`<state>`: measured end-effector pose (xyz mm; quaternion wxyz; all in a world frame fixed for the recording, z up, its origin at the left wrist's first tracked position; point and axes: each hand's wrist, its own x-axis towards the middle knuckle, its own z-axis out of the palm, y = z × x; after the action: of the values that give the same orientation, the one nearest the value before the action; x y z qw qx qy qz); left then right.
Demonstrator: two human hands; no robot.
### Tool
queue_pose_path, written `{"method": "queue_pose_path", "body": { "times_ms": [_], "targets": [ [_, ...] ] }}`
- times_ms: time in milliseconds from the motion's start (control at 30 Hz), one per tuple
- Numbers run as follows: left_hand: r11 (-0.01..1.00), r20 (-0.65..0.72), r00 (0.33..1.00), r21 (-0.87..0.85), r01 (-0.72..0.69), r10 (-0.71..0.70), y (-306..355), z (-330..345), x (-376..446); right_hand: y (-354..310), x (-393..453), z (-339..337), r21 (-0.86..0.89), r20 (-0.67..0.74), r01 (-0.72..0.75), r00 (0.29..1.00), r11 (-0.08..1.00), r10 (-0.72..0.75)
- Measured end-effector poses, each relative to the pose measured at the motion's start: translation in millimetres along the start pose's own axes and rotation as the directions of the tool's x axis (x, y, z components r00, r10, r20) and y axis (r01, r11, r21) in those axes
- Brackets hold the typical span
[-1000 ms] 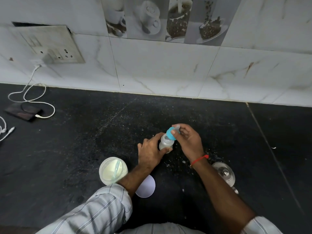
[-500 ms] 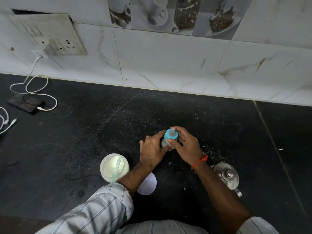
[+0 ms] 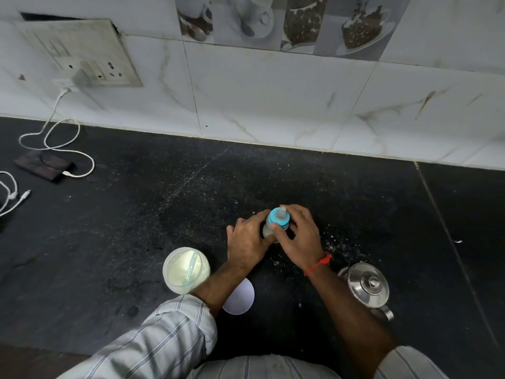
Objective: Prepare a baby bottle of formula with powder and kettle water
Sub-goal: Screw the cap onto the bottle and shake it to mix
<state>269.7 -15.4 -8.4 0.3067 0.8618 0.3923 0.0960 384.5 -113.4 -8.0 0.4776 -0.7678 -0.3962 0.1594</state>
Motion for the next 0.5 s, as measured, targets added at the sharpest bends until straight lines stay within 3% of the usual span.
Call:
{"method": "queue_pose_path", "body": {
  "times_ms": [167, 333, 500],
  "targets": [
    [1.0, 0.005, 1.0, -0.022, 0.008, -0.008, 0, 1, 0, 9, -10, -10, 0.208, -0.137, -0.105, 0.981, 0.972, 0.136],
    [1.0, 0.012, 1.0, -0.027, 0.011, -0.011, 0, 1, 2, -1, -6, -9, 0.198, -0.057, -0.123, 0.989, 0.972, 0.136],
    [1.0, 0.012, 1.0, -0.03, 0.004, -0.004, 0, 1, 2, 4, -7, -12, 0.254, -0.096, -0.165, 0.976, 0.953, 0.195]
  ]
}}
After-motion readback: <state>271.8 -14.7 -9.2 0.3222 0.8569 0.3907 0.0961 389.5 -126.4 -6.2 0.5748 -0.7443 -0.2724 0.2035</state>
